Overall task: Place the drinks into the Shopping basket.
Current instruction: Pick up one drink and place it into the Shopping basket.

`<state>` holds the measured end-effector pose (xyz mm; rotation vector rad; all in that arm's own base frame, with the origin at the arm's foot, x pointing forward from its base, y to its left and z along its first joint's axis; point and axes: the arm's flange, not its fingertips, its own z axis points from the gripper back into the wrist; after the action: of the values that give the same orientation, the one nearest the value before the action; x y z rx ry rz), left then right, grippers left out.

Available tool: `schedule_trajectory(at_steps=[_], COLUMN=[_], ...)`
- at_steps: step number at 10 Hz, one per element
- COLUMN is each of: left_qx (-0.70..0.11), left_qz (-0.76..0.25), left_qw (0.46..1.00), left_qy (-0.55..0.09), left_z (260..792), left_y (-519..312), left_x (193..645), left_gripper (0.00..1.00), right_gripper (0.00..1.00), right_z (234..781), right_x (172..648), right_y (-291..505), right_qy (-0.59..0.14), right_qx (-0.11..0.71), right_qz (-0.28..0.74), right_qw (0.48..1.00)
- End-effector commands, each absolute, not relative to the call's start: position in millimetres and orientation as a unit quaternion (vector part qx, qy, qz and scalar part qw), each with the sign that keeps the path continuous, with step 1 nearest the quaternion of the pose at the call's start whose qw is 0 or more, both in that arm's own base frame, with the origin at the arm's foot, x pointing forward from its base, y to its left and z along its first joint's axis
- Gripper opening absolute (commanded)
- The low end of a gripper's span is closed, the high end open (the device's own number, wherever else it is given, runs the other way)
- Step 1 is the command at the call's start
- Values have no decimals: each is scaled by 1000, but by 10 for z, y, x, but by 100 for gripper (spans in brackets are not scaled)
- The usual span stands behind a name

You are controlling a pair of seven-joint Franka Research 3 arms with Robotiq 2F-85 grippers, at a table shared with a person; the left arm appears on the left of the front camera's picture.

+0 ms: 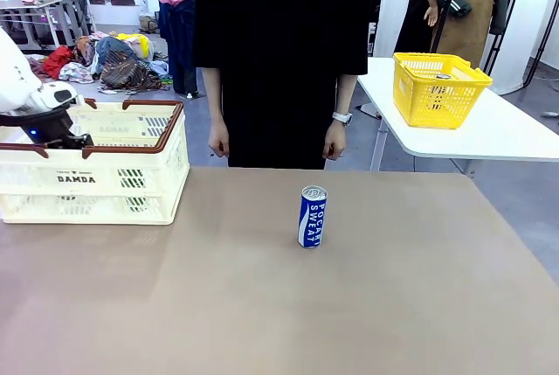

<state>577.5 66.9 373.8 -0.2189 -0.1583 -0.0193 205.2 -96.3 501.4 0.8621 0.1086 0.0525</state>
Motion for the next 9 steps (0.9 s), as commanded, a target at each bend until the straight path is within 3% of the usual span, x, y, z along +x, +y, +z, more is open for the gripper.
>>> schedule_trajectory(at_steps=[1,7,8,9], left_qx=[-115,-85,-85,-87], left_qz=[-10,1,-1,1], left_qw=[990,993,994,993], left_qy=[-83,-78,-75,-75], left_z=[3617,3392,3398,3418], left_y=[652,526,526,532], left_x=[5825,5919,5927,5922], left_gripper=[0,0,59,100], right_gripper=[100,100,100,100], right_z=[5035,5035,5035,5035], right_x=[2057,2057,2057,2057], right_y=[-965,-965,-965,-965], right_qy=[49,49,49,49], right_qx=[422,422,422,422], right_qz=[31,31,31,31], right_qw=[905,905,905,905])
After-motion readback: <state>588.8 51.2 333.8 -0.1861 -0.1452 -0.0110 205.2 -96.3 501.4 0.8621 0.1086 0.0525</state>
